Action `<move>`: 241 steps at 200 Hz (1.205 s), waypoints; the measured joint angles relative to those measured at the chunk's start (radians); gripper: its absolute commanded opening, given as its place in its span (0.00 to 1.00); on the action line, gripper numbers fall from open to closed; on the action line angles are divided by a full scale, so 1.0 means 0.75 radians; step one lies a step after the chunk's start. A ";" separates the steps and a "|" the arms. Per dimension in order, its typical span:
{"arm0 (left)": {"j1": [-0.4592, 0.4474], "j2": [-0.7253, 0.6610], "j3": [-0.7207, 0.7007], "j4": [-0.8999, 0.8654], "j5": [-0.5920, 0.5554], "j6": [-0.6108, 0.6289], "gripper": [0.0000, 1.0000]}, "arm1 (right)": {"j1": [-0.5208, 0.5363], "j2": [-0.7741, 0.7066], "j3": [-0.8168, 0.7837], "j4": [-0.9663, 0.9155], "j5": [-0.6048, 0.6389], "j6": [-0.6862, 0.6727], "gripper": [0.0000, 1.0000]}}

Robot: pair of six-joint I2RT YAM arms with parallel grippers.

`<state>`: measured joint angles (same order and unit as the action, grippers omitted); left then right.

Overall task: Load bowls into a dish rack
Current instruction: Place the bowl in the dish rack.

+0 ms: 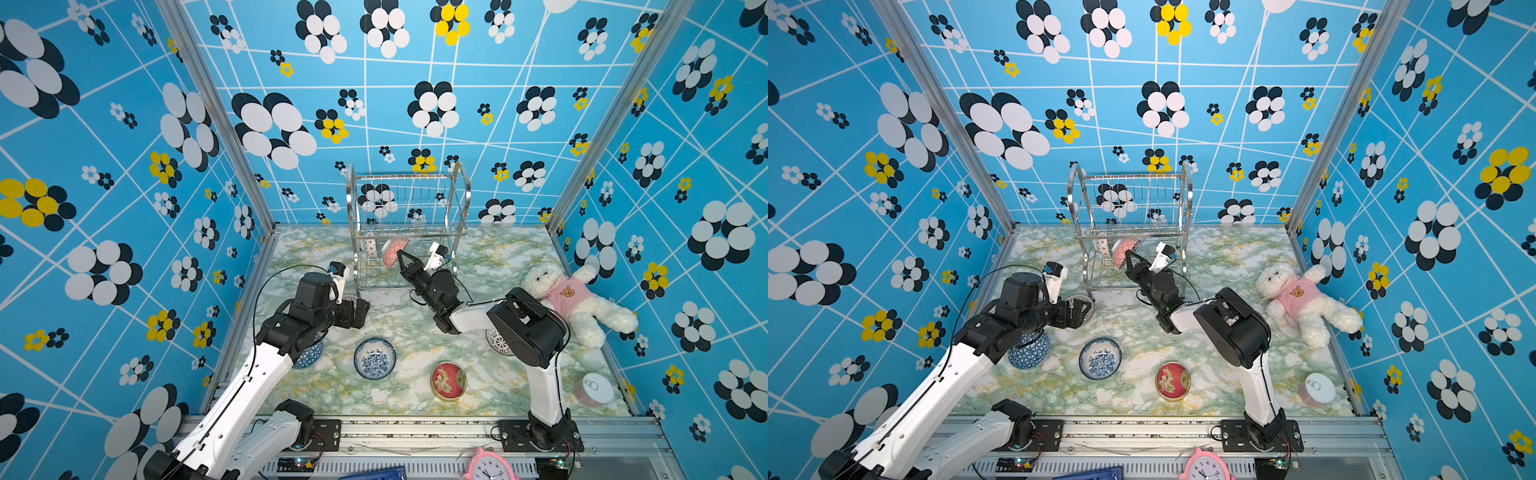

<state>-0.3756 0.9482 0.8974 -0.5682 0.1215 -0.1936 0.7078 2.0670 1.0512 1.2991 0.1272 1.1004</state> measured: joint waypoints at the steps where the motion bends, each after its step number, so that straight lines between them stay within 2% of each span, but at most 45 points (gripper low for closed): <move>1: 0.000 0.000 0.000 0.000 0.000 0.000 0.99 | 0.000 0.000 0.002 0.000 -0.002 0.000 0.00; 241: 0.000 0.000 0.000 0.000 -0.001 0.001 0.99 | -0.124 0.198 0.246 -0.036 -0.236 0.035 0.00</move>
<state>-0.3756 0.9482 0.8974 -0.5682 0.1211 -0.1932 0.6151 2.2154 1.2354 1.2724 -0.0498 1.1263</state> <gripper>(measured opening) 0.992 0.054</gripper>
